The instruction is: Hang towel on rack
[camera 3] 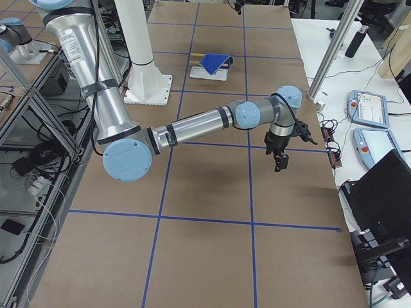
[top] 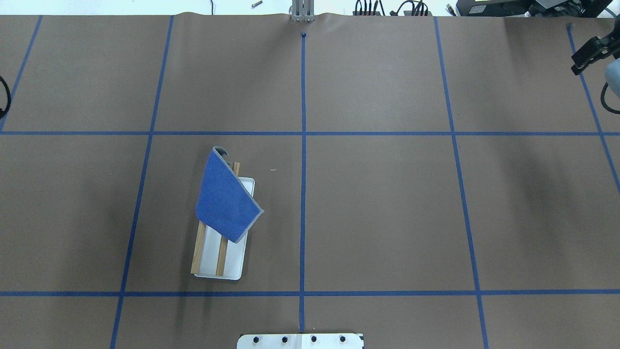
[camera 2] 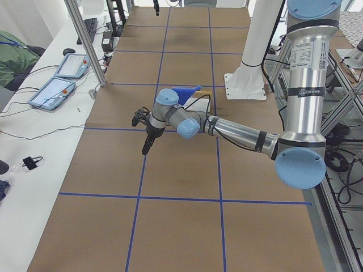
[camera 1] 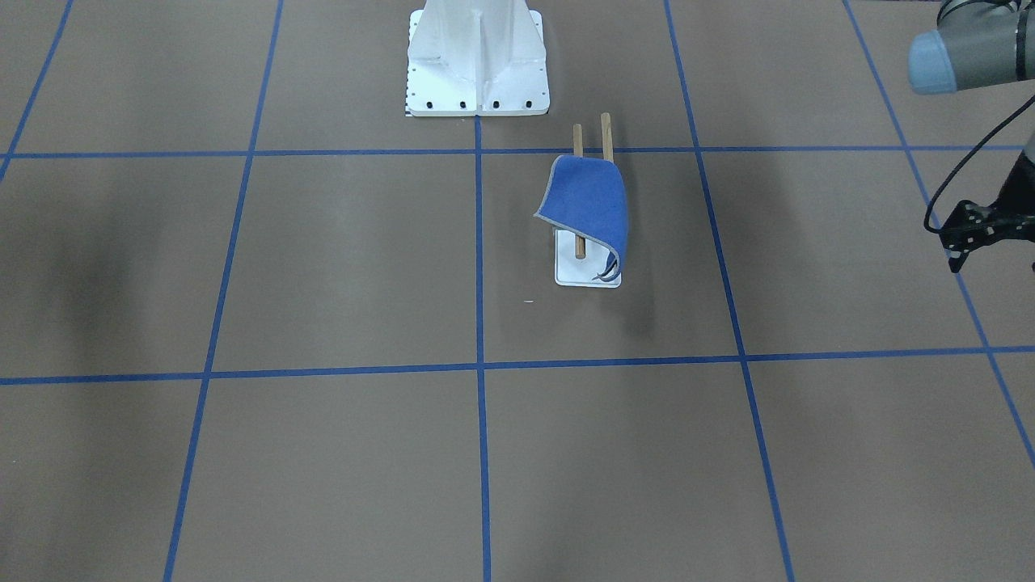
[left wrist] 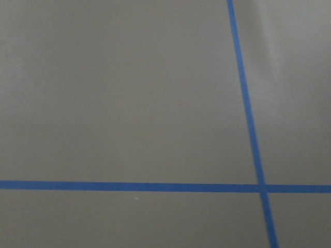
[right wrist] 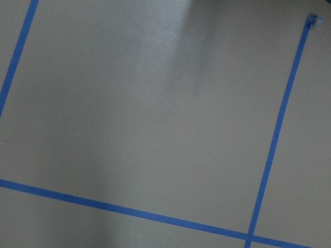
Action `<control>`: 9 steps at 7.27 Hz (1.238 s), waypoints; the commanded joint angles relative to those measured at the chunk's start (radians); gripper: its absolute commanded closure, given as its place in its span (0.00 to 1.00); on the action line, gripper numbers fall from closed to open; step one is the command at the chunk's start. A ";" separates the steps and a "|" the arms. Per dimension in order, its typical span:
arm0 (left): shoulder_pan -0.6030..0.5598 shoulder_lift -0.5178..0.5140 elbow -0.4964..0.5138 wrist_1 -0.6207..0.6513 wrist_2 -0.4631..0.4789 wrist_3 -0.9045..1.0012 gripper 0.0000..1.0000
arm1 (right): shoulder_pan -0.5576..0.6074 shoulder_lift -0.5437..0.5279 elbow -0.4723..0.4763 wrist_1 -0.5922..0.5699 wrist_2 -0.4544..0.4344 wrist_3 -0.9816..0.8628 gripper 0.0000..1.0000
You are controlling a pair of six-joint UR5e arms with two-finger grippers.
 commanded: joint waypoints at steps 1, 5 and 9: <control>-0.191 -0.018 0.006 0.252 -0.216 0.259 0.01 | 0.041 -0.015 -0.007 -0.005 -0.001 -0.008 0.00; -0.326 -0.029 0.106 0.308 -0.313 0.285 0.01 | 0.090 -0.057 -0.030 0.001 0.003 -0.079 0.00; -0.326 0.028 0.098 0.274 -0.338 0.268 0.01 | 0.133 -0.178 -0.021 0.008 -0.001 -0.090 0.00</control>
